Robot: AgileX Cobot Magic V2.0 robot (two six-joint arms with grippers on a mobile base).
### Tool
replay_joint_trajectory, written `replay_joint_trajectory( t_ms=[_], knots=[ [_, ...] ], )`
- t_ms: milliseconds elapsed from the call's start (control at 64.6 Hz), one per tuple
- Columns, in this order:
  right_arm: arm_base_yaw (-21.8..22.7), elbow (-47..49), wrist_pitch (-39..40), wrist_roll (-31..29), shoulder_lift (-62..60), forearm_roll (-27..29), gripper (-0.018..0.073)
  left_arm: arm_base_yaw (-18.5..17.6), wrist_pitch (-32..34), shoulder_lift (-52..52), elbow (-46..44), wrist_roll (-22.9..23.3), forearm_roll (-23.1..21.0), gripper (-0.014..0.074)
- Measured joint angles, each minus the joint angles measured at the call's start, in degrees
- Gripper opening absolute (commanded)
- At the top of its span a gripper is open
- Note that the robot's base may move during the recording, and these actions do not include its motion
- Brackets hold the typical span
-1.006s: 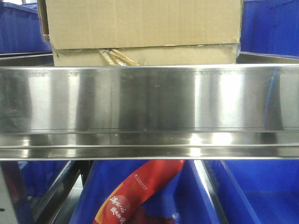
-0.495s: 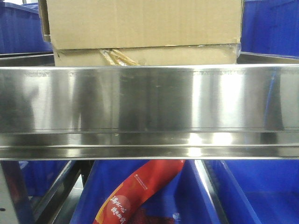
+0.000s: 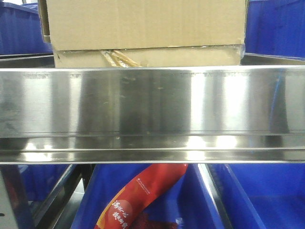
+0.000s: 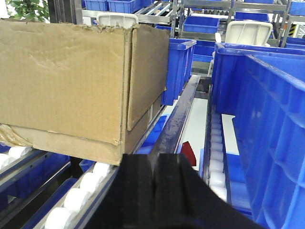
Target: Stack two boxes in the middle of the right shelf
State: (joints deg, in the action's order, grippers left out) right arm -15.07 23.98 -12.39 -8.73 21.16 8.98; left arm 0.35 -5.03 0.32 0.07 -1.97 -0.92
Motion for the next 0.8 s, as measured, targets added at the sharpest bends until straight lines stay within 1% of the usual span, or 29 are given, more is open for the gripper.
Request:
replay_joint_trajectory(
  t_ms=[805],
  knots=[
    [0.0, 0.0, 0.1, 0.0, 0.0, 0.0, -0.0162, 0.0, 0.8, 0.0, 0.0, 0.0, -0.1, -0.0111]
  ],
)
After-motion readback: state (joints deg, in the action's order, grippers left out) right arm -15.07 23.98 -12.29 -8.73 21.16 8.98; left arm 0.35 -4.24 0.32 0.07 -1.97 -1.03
